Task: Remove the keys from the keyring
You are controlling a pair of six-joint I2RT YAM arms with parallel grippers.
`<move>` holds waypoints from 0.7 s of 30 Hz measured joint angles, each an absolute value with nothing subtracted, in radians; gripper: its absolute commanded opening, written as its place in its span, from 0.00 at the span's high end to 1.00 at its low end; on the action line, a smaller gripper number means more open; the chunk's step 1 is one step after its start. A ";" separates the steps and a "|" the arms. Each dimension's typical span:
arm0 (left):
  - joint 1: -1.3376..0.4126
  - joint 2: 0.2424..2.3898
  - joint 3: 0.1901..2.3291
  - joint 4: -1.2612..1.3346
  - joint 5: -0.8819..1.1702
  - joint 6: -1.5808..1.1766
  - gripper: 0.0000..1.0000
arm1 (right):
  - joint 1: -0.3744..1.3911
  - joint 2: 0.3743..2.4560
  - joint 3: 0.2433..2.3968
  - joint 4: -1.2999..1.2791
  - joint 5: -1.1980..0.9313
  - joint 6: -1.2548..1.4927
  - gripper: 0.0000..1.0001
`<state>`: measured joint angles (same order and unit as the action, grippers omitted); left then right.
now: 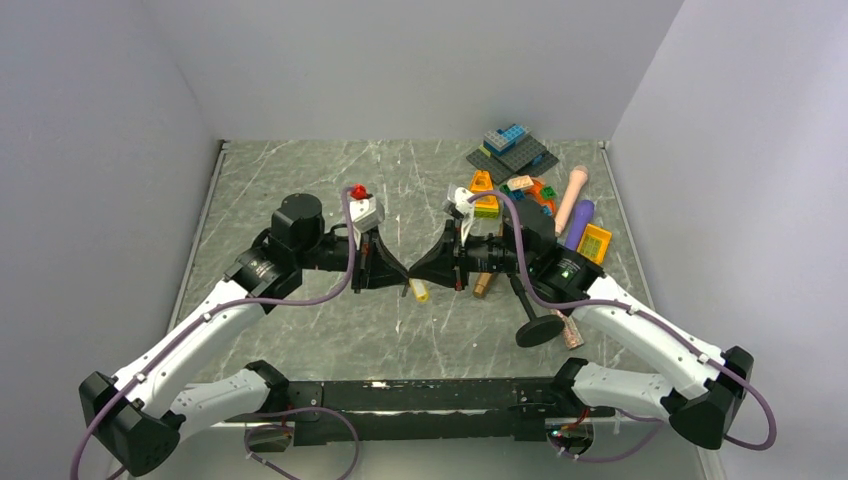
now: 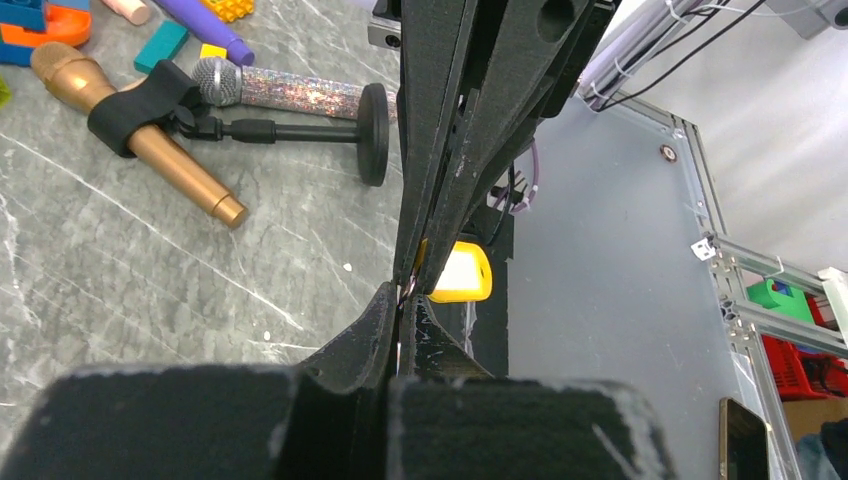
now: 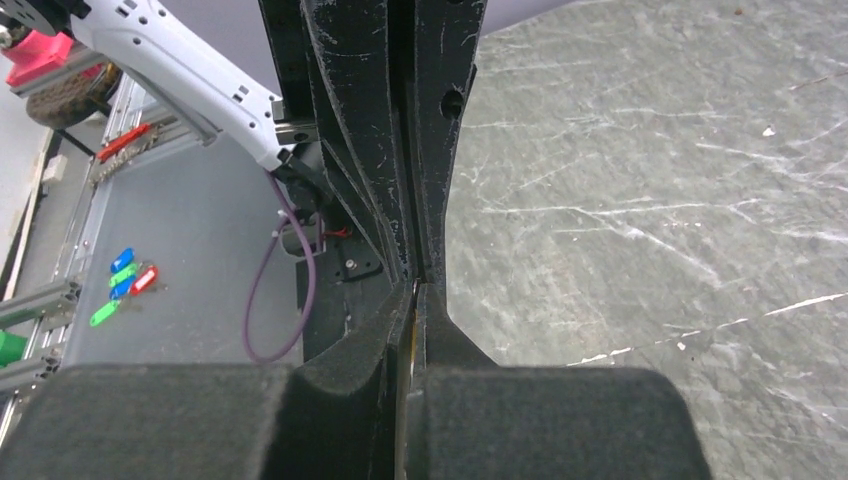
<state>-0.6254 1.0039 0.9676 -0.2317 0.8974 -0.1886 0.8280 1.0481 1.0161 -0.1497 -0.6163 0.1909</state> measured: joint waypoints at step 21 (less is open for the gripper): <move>-0.756 1.076 1.005 -0.404 0.825 -0.073 1.00 | 0.841 1.130 1.134 -0.491 -0.680 0.085 1.00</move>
